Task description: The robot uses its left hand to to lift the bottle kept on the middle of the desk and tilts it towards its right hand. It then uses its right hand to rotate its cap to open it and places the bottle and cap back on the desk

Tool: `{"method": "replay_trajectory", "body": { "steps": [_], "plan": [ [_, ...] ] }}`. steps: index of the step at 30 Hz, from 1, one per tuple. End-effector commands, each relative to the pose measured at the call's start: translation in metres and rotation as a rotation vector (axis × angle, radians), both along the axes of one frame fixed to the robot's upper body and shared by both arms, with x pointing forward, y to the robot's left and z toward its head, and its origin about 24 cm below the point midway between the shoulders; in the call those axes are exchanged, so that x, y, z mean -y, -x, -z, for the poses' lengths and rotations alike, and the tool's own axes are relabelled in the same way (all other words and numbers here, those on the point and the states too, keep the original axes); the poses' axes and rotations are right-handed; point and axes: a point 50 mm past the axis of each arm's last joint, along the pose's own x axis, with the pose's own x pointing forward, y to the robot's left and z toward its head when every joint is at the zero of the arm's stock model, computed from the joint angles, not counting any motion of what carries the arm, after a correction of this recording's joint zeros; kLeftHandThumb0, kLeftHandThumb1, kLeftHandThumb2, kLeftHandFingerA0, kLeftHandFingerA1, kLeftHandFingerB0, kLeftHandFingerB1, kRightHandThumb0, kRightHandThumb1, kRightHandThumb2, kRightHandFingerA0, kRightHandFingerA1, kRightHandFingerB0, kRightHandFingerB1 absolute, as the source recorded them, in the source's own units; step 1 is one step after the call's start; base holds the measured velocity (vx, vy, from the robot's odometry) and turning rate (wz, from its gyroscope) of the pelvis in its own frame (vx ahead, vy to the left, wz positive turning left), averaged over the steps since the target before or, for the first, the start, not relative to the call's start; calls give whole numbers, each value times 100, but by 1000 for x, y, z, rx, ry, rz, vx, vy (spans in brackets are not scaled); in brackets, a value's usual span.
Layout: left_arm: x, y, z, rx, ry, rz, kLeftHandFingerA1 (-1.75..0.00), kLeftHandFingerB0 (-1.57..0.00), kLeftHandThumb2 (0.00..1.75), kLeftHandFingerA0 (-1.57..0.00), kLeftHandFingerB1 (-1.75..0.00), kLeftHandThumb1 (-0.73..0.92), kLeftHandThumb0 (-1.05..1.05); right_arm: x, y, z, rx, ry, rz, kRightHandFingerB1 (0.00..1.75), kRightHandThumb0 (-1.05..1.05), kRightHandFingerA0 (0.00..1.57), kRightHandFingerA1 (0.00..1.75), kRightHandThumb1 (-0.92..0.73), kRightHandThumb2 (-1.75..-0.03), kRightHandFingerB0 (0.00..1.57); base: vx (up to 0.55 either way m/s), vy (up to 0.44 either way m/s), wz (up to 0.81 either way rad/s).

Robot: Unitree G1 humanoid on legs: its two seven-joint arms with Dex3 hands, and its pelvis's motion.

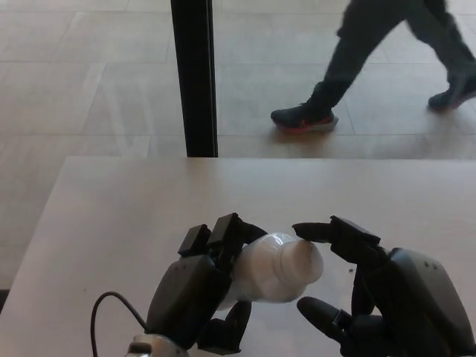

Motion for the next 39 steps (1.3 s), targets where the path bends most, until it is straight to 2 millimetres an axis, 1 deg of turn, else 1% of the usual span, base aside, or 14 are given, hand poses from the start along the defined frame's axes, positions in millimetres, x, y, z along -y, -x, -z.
{"method": "replay_trajectory", "body": {
  "steps": [1,4,6,10,13,15,16,17,18,22,30,35,38,39],
  "plan": [
    [-3,-1,-2,20,-10,-9,-175,-113,162,-120,-155,48,21,3,0,4,-9,-3,9,49,-35,99,140,-69,-60,51,0,0,0],
    [-3,0,-2,12,-6,-15,-175,-113,158,-121,-156,50,22,2,1,5,-5,2,3,52,-30,93,154,-72,-63,57,0,0,0],
    [-3,0,-2,13,1,-17,-175,-112,162,-120,-156,48,22,0,1,5,2,-8,-8,55,-30,88,164,-76,-67,69,0,0,0],
    [-3,-1,-2,17,-2,-15,-175,-112,160,-121,-155,49,18,-4,2,5,11,-24,-21,61,-30,92,167,-79,-70,75,0,0,0],
    [-2,0,-2,13,2,-17,-174,-114,159,-122,-155,51,20,-7,2,5,18,-42,-31,60,-29,89,165,-78,-69,75,0,0,0],
    [-3,0,-2,13,-2,-13,-175,-109,154,-117,-155,46,16,-10,2,5,20,-52,-36,62,-32,92,167,-79,-70,75,0,0,0],
    [-3,0,-2,13,-5,-15,-175,-99,155,-106,-166,47,21,-11,3,5,23,-55,-41,61,-31,91,167,-79,-70,74,0,0,0],
    [-3,0,-2,11,-4,-15,-174,-113,153,-123,-154,45,18,-13,2,5,36,-60,-47,61,-30,89,168,-77,-68,73,0,0,0],
    [-3,0,-2,15,-2,-14,-175,-114,156,-124,-155,47,20,-13,2,5,40,-61,-47,61,-29,90,167,-77,-68,73,0,0,0],
    [-3,0,-1,15,0,-19,-175,-113,160,-122,-155,50,18,-12,3,5,31,-53,-40,59,-30,90,167,-77,-69,71,0,0,0],
    [-2,1,-1,7,-3,-16,-175,-112,157,-121,-155,51,20,-12,5,7,25,-41,-46,54,-31,88,168,-74,-66,66,0,0,0],
    [-1,1,0,29,5,-18,-175,-112,163,-120,-154,48,20,-12,5,7,31,-41,-50,53,-29,85,165,-71,-64,66,0,0,0],
    [-2,0,0,12,1,-20,-175,-113,159,-121,-155,50,20,-12,5,7,29,-39,-56,53,-30,86,161,-67,-64,65,0,0,0],
    [-2,0,0,10,-3,-15,-175,-113,156,-121,-155,49,18,-12,5,7,21,-31,-60,52,-30,88,159,-66,-59,63,0,0,0]
  ]
}}
